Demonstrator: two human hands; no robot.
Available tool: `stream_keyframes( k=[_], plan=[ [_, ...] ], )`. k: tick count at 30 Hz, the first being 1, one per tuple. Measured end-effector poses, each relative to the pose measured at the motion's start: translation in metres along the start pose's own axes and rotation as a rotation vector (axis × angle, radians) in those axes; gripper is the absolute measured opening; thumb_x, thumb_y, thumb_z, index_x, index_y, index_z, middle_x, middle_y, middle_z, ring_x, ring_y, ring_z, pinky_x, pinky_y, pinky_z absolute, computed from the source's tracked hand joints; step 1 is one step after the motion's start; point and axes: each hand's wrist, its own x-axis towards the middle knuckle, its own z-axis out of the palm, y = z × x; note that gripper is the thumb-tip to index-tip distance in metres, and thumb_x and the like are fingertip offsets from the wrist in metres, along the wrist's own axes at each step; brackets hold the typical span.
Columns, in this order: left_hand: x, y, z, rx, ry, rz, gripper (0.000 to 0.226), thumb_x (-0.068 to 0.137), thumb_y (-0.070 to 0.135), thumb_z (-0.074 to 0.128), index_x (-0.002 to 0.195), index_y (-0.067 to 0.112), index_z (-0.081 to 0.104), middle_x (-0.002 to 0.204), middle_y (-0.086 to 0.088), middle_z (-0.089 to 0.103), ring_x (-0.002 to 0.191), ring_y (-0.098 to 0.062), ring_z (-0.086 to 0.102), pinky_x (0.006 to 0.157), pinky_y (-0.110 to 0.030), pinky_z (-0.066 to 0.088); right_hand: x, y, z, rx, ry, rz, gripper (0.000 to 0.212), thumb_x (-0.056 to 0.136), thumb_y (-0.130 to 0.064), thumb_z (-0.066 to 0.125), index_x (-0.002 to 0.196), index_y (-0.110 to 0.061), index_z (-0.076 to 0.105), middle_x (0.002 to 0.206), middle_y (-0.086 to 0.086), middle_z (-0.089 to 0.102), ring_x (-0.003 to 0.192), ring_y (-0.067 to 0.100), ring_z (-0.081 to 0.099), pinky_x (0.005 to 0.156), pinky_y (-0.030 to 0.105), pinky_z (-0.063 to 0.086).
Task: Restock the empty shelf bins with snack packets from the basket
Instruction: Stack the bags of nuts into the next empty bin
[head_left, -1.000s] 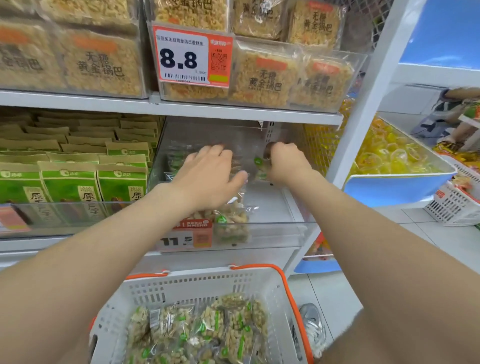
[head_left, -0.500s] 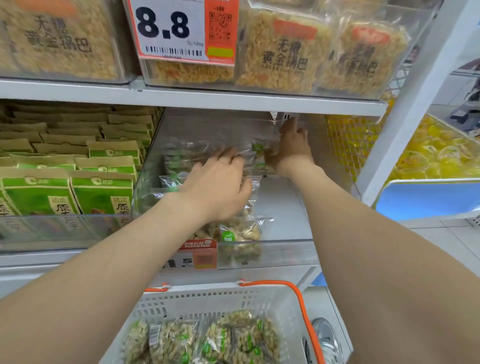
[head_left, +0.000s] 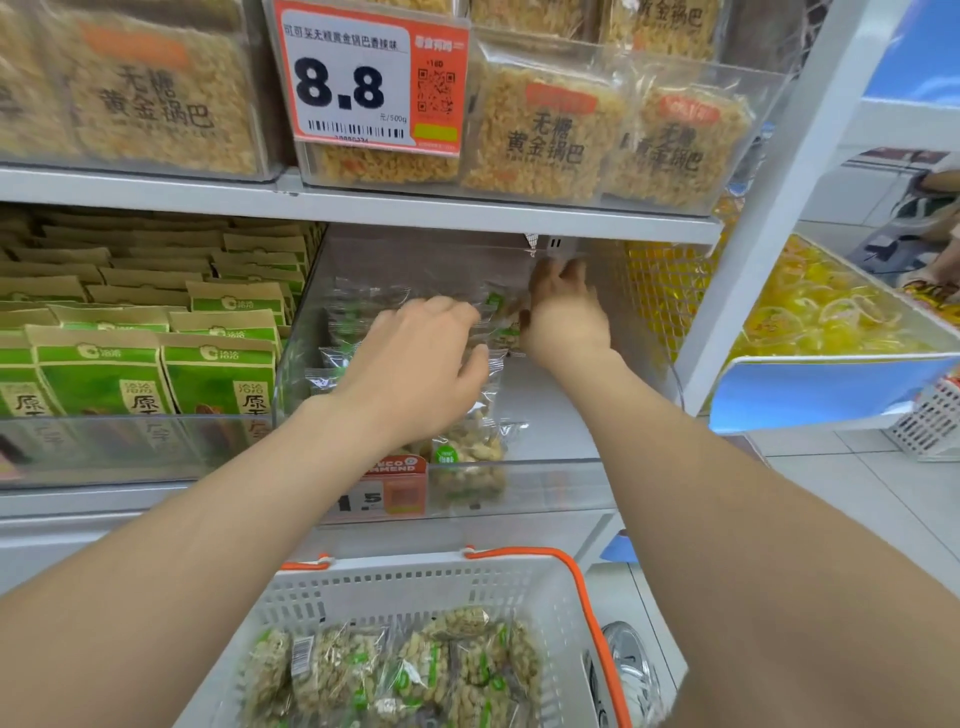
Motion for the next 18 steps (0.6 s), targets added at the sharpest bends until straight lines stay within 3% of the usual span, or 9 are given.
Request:
stream_keyframes(
  k=[2,4,7,10,14,16,18],
  plan=[
    [-0.010,0.005,-0.009,-0.025,0.070,0.035,0.038,0.104,0.037,0.046,0.133,0.017,0.062,0.131,-0.002,0.066,0.123,-0.027,0.057,0.104,-0.047,0.044,-0.018,-0.007,-0.013,-0.035,-0.006,-0.109,0.045,0.095,-0.009,0.062,0.138,-0.007,0.048,0.136,0.021,0.050,0.120,0.044,0.057,0.088,0.047,0.053],
    [-0.022,0.009,-0.017,-0.032,0.140,0.092,0.030,0.102,0.034,0.050,0.120,0.018,0.068,0.117,-0.001,0.070,0.117,-0.027,0.058,0.098,-0.045,0.044,-0.040,-0.016,-0.033,0.006,-0.001,-0.156,0.029,0.097,-0.009,0.058,0.125,-0.006,0.057,0.125,0.021,0.058,0.112,0.044,0.062,0.083,0.045,0.051],
    [-0.044,0.014,-0.027,0.002,0.227,0.175,0.021,0.095,0.034,0.054,0.091,0.020,0.068,0.087,0.003,0.068,0.097,-0.026,0.057,0.083,-0.043,0.043,-0.074,-0.027,-0.058,0.076,0.080,-0.220,0.022,0.096,-0.017,0.056,0.116,-0.008,0.059,0.117,0.017,0.061,0.107,0.042,0.062,0.073,0.039,0.038],
    [-0.068,0.018,-0.038,0.012,0.257,0.255,0.025,0.087,0.035,0.054,0.066,0.023,0.055,0.064,0.005,0.056,0.074,-0.027,0.054,0.068,-0.041,0.046,-0.109,-0.034,-0.075,0.059,0.270,-0.387,0.017,0.092,-0.020,0.051,0.103,-0.012,0.061,0.101,0.011,0.065,0.090,0.039,0.063,0.064,0.037,0.034],
    [-0.097,0.021,-0.046,0.053,-0.004,0.183,0.045,0.083,0.049,0.047,0.054,0.015,0.047,0.050,0.000,0.049,0.057,-0.031,0.054,0.053,-0.034,0.046,-0.151,-0.034,-0.072,0.052,0.331,-0.560,0.019,0.081,-0.026,0.044,0.070,-0.014,0.055,0.068,0.012,0.065,0.057,0.041,0.061,0.052,0.033,0.032],
    [-0.107,0.018,-0.044,0.142,-0.205,0.198,0.044,0.086,0.049,0.050,0.058,0.015,0.051,0.055,-0.001,0.048,0.060,-0.030,0.054,0.054,-0.034,0.047,-0.169,-0.025,-0.060,0.060,0.301,-0.649,0.021,0.079,-0.029,0.040,0.062,-0.017,0.047,0.056,0.012,0.060,0.046,0.039,0.055,0.049,0.029,0.029],
    [-0.115,0.014,-0.037,0.236,-0.445,0.186,0.038,0.093,0.050,0.053,0.071,0.019,0.060,0.069,-0.001,0.052,0.070,-0.029,0.057,0.061,-0.035,0.051,-0.186,-0.013,-0.042,0.035,0.169,-0.772,0.027,0.080,-0.029,0.039,0.062,-0.014,0.051,0.055,0.010,0.057,0.045,0.036,0.053,0.049,0.028,0.027]
  ],
)
